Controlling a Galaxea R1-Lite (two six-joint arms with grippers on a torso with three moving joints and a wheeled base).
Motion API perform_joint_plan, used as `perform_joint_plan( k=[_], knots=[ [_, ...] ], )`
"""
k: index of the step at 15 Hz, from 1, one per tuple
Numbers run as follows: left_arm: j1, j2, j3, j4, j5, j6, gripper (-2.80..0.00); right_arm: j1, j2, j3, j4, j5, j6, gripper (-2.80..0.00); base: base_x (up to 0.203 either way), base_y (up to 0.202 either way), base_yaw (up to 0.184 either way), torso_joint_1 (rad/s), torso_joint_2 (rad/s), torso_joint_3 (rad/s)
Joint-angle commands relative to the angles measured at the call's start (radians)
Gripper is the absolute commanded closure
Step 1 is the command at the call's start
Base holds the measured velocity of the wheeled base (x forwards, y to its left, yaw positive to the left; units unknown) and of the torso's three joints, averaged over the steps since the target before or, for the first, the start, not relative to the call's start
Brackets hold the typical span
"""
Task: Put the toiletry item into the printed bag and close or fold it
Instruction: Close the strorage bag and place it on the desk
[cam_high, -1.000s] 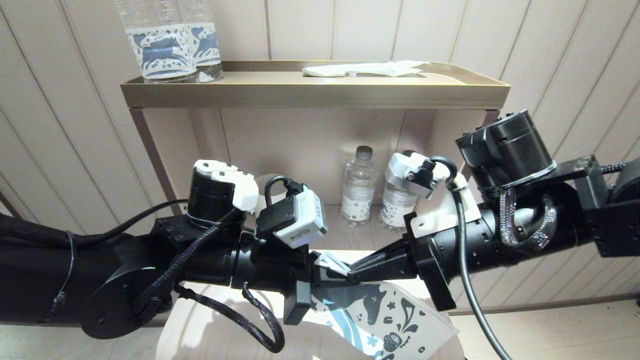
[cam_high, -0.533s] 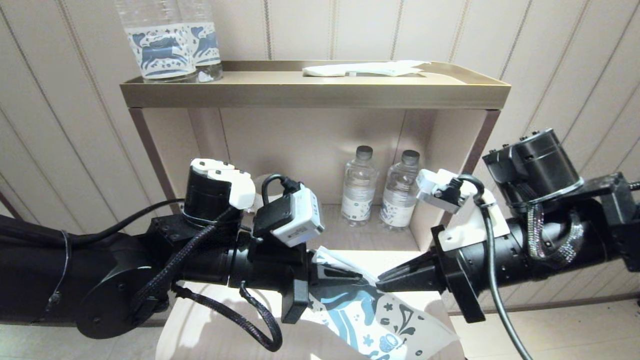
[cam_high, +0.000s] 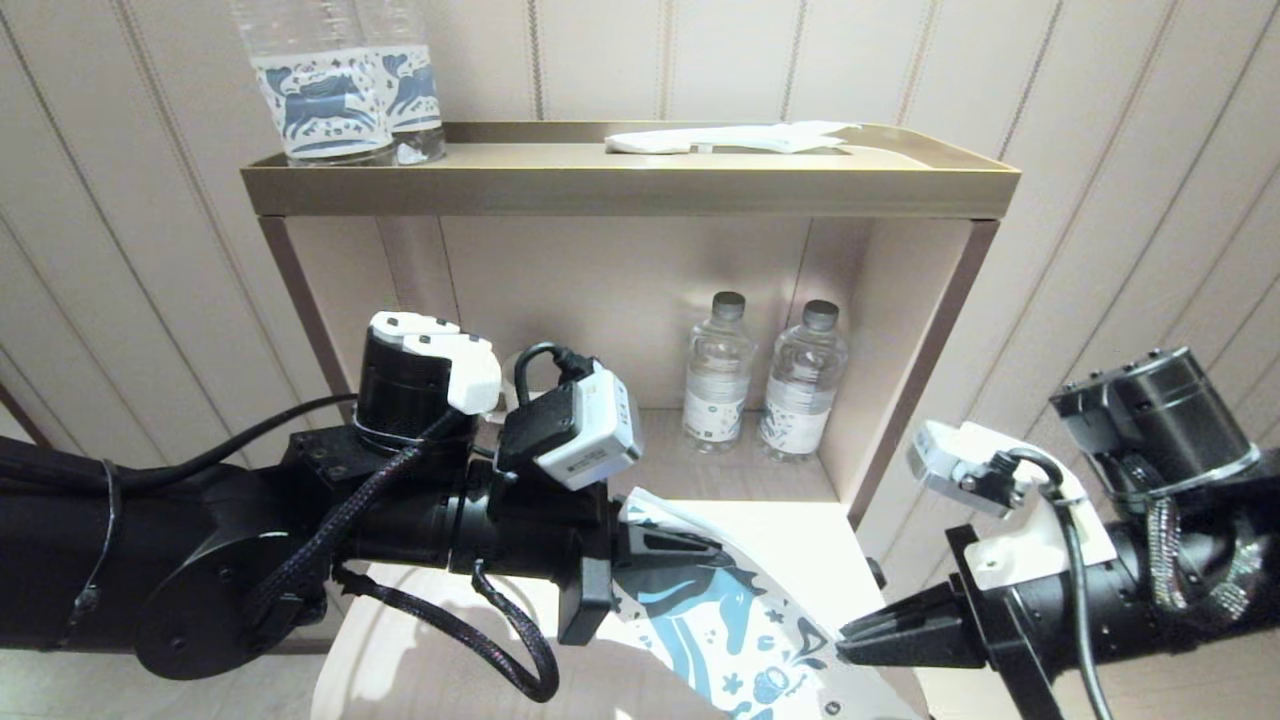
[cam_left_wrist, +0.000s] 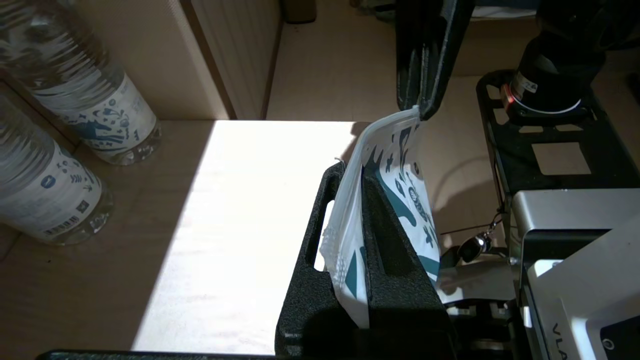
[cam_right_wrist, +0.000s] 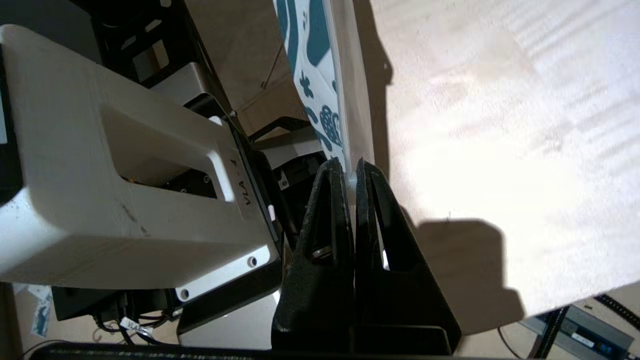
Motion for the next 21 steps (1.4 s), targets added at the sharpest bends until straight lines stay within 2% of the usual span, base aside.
perform_joint_plan(
  k=[1,6,9,10,12,13,18,21],
  knots=[
    [0.000,-0.001,-0.001,-0.003,-0.004,0.002,0.00,-0.032,-0.055,0.060,-0.002,0.006,-0.011,0.00,0.000,0.000,0.000,0.000,0.00,0.000],
    [0.000,-0.001,-0.001,-0.003,-0.004,0.002,0.00,-0.088,-0.159,0.172,-0.002,0.005,-0.014,0.00,0.000,0.000,0.000,0.000,0.00,0.000],
    [0.000,-0.001,-0.002,-0.003,-0.004,0.004,0.00,-0.092,-0.173,0.198,-0.003,0.005,-0.014,0.00,0.000,0.000,0.000,0.000,0.00,0.000],
    [0.000,-0.001,-0.001,-0.003,-0.004,0.005,0.00,-0.089,-0.165,0.196,-0.004,0.005,-0.016,-2.80,0.000,0.000,0.000,0.000,0.00,0.000],
    [-0.002,-0.009,0.001,-0.002,-0.004,0.005,0.00,-0.083,-0.148,0.191,-0.013,0.006,-0.014,-2.80,0.000,0.000,0.000,0.000,0.00,0.000],
    [-0.003,-0.010,0.001,-0.002,-0.004,0.005,0.00,-0.082,-0.135,0.187,-0.028,0.007,-0.009,0.00,0.000,0.000,0.000,0.000,0.00,0.000],
    [-0.002,0.000,-0.001,-0.005,-0.003,0.005,0.00,-0.092,-0.130,0.161,-0.039,0.006,-0.008,0.00,0.000,0.000,0.000,0.000,0.00,0.000],
    [0.006,0.029,-0.024,-0.007,0.007,0.003,0.00,-0.096,-0.213,0.143,-0.028,0.002,0.007,0.00,0.000,0.000,0.000,0.000,0.00,0.000]
  ],
)
